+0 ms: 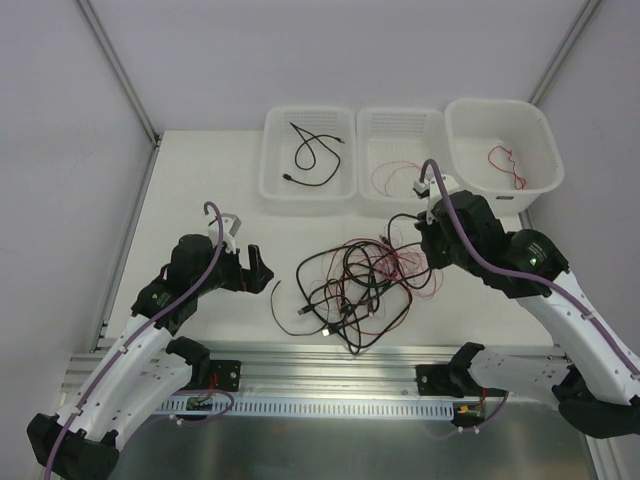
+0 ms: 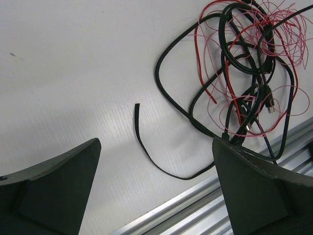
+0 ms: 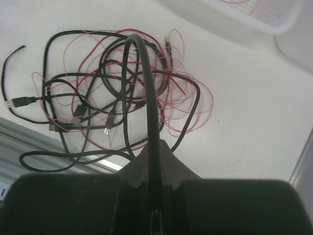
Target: Untangle the cables
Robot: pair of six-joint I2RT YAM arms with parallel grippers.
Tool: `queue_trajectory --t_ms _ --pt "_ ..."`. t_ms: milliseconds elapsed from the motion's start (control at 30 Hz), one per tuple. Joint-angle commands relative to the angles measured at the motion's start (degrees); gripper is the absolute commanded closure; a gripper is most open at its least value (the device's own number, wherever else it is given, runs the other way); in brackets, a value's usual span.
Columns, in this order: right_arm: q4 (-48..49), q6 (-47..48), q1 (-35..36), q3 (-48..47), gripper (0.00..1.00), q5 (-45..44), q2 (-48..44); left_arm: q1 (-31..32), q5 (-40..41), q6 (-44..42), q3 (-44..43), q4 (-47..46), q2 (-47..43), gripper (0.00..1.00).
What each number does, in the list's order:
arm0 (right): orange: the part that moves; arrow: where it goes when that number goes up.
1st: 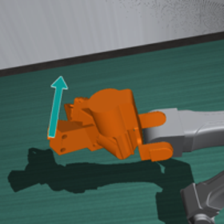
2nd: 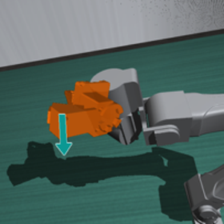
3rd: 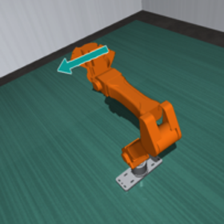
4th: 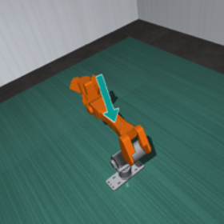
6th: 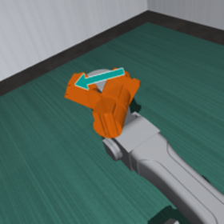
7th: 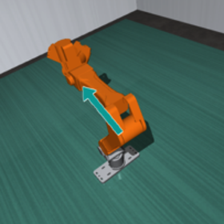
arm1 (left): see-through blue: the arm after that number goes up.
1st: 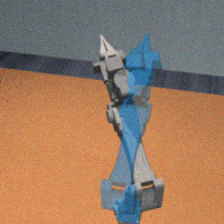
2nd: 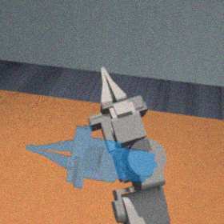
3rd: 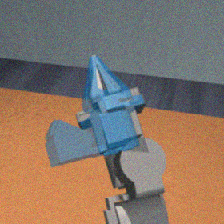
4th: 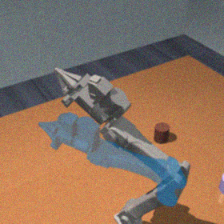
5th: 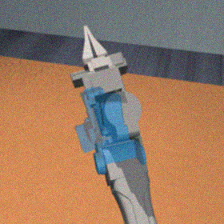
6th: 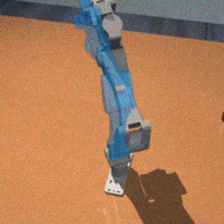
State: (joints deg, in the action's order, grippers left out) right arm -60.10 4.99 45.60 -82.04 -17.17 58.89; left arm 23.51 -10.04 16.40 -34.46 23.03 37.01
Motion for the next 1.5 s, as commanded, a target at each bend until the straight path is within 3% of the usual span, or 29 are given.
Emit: queue_trajectory --t_ms 0,100,433,600,767,900,1067,1300,1467 --pt "-7.3 -1.6 -0.1 -3.4 0.99 -10.9 -3.5 -0.7 -0.9 -1.1 -0.4 -1.1 0.4 0.01" --pt "-7.1 0.9 -0.2 -10.1 0.99 -11.0 -4.3 -0.7 -1.2 -1.4 -0.8 -1.1 1.0 0.01" --pt "20.6 6.0 -0.1 -14.5 0.98 23.0 -13.6 -0.7 -9.2 -2.0 -1.0 -4.8 2.1 0.01" --pt "20.3 4.6 -0.2 -11.3 0.99 13.8 -9.1 0.0 -21.3 -0.3 -3.8 -10.6 2.5 0.01" --pt "21.1 0.6 -0.2 -6.2 0.99 9.2 -4.0 6.7 -24.2 0.3 -7.1 -14.8 3.9 0.01" --pt "21.9 -1.1 -0.1 -6.3 0.99 9.7 -0.1 15.8 -22.7 1.1 -6.6 -20.3 5.7 0.01" --pt "22.7 -1.8 -0.1 -6.9 0.99 9.9 2.2 21.8 -18.2 0.2 -4.4 -28.1 9.0 0.01" --pt "23.9 -3.1 -0.1 -4.9 0.99 9.5 1.8 30.9 -13.0 6.8 -1.7 -42.3 18.3 0.01" --pt "24.2 -3.3 -0.1 -3.7 0.99 8.9 1.3 37.1 -8.0 8.7 -3.5 -44.1 23.5 0.03"
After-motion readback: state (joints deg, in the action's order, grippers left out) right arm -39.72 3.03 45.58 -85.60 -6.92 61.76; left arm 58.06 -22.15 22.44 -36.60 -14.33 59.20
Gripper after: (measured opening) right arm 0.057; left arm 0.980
